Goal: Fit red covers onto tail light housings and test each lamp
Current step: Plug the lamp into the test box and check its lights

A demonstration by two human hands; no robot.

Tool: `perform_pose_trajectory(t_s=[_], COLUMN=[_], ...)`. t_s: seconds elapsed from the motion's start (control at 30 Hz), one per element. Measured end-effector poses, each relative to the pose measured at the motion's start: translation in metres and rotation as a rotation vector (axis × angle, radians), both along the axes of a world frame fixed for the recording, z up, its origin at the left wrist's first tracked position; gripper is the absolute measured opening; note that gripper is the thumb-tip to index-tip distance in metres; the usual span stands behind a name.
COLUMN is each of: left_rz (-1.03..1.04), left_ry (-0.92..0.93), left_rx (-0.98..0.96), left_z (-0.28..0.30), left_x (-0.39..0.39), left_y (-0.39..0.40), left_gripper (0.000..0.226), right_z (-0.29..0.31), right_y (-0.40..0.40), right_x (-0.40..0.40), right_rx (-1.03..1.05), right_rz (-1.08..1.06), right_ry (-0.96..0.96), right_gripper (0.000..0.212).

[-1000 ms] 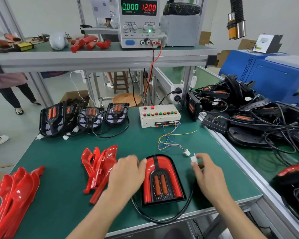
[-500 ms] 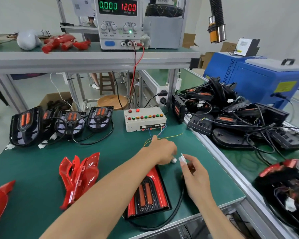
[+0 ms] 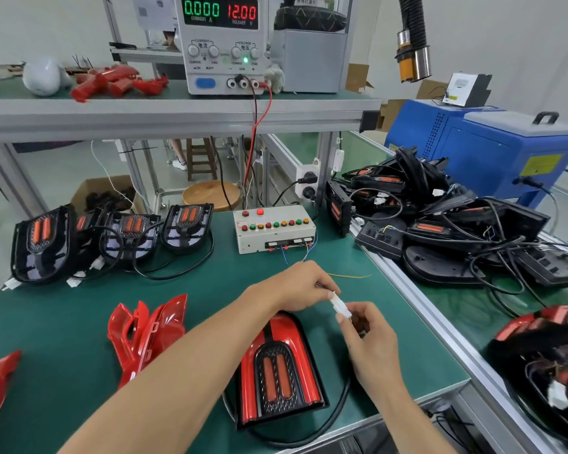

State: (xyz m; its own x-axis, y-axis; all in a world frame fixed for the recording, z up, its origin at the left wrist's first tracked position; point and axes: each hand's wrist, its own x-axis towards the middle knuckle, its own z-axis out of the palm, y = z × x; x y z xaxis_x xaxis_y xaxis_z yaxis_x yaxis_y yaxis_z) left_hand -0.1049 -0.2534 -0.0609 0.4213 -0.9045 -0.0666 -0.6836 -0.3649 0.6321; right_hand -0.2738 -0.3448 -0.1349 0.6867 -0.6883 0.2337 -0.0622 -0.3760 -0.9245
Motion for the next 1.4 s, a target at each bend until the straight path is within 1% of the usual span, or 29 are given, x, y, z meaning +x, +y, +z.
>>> perform_pose_trajectory(t_s=[0.4,0.57,0.67,0.87,0.97,1.07,1.4], left_rz=[0.024,-0.026,-0.061,-0.121,-0.206,-0.281,-0.286], left_ry=[0.029,0.022,-0.057,-0.260,-0.354,-0.418,-0.409], left_rx=[-0.005,0.048,0.064,0.065,0.107,0.159,0.119], left_z=[-0.002,0.001,0.001,0.006,0.013,0.018,0.009], left_x=[-0.005,-0.010,-0.011,-0.008,-0.007,-0.005,-0.007], left_y=[0.007,0.005,0.007,0.006,0.004,0.003,0.007], left_gripper=[0.026,0.032,0.039,0.016,0.015,0.018,0.020], right_z=[-0.001,-0.001,-0.001,-0.001,0.000,0.000,-0.003], right_y=[0.001,0.001,0.001,0.000,0.001,0.002,0.002], right_x=[0.001,0.001,0.002,0.002,0.002,0.002,0.001], right_rx=[-0.070,-0.055,-0.067,-0.058,-0.069,-0.118,-0.219], right_rz=[0.010,0.010,0.012,0.016,0.016,0.027,0.021], right_ry=[-0.001,-0.010,0.005,0.031,0.063,0.118,0.167], right_gripper=[0.023,0.021,0.020,0.018,0.018,0.016,0.021])
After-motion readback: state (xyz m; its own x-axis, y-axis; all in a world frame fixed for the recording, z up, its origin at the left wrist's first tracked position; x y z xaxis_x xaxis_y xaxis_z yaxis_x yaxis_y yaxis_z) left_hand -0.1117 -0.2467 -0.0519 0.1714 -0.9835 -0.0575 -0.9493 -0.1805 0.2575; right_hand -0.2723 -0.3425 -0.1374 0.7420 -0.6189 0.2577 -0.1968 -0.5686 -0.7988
